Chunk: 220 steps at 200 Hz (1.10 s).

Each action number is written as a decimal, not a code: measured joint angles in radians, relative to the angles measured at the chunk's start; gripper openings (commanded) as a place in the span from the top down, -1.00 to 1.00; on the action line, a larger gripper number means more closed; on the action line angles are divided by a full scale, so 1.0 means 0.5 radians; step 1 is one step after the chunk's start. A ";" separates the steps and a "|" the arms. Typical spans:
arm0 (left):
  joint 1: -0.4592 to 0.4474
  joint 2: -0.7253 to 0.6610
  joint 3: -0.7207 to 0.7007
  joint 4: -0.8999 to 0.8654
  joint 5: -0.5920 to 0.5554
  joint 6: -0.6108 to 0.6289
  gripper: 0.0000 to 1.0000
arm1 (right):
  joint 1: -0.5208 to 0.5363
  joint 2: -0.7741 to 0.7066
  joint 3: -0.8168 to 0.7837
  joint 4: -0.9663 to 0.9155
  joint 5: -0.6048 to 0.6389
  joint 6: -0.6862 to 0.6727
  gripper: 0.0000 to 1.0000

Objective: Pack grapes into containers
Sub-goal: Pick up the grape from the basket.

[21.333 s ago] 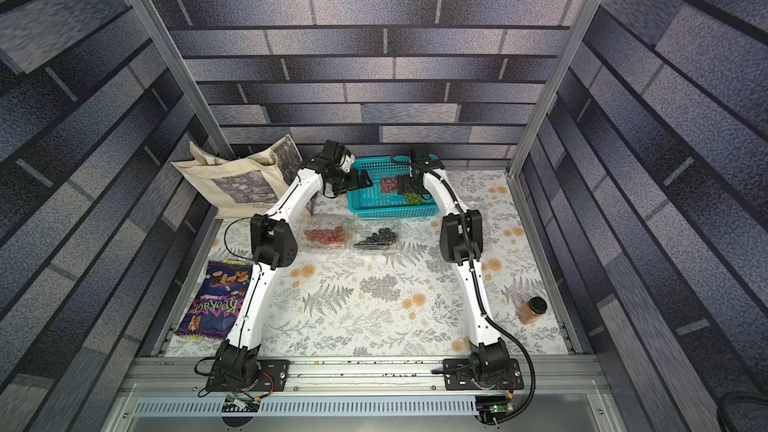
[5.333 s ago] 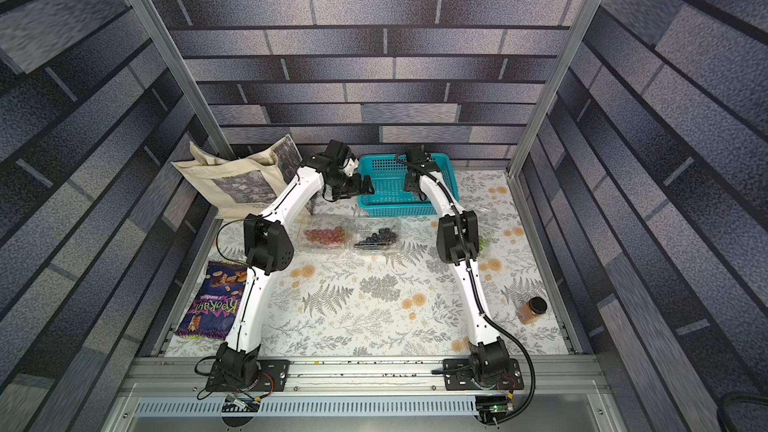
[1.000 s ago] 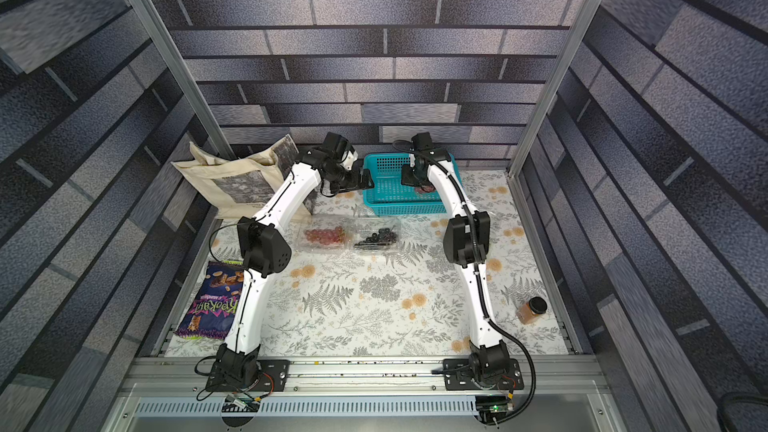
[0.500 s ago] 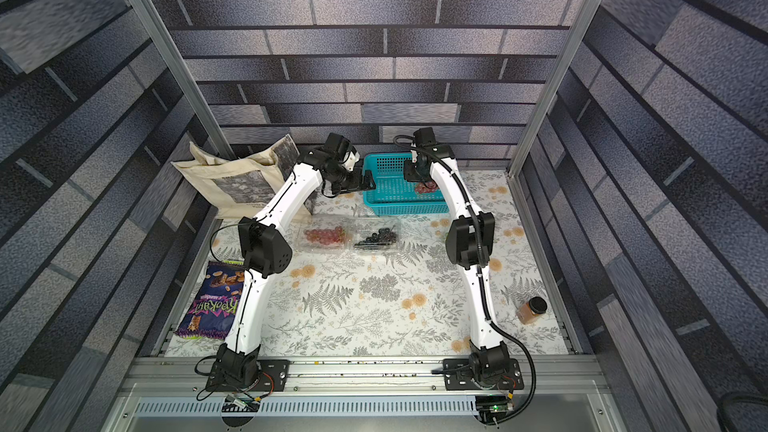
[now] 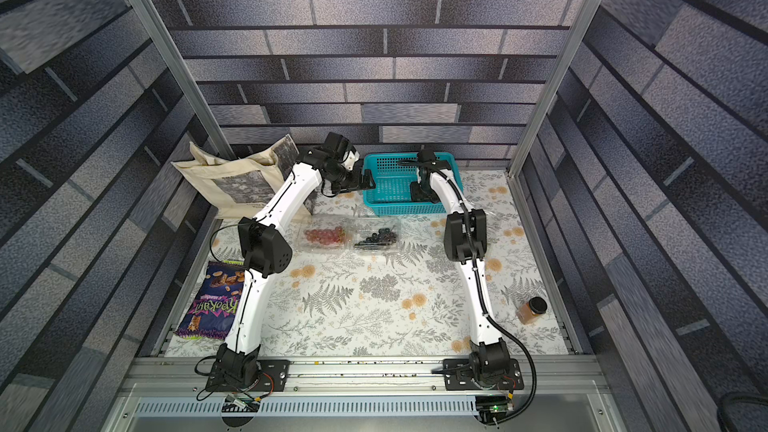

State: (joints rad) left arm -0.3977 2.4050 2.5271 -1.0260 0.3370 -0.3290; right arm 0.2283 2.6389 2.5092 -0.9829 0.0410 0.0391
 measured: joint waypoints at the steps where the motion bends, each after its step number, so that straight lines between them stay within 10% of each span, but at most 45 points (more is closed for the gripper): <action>1: 0.000 0.000 0.000 0.000 0.000 0.000 -1.00 | 0.000 0.002 0.002 0.000 0.000 -0.001 -0.27; 118: 0.000 0.011 0.005 -0.001 0.006 0.000 -1.00 | -0.022 0.211 0.314 0.017 0.080 0.060 -0.29; 220: 0.000 0.042 0.027 -0.002 0.039 0.000 -1.00 | 0.074 0.254 0.377 0.026 0.024 0.173 0.31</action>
State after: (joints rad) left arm -0.3977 2.4260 2.5404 -1.0267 0.3565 -0.3290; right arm 0.2653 2.7659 2.6976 -0.9699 0.0528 0.1257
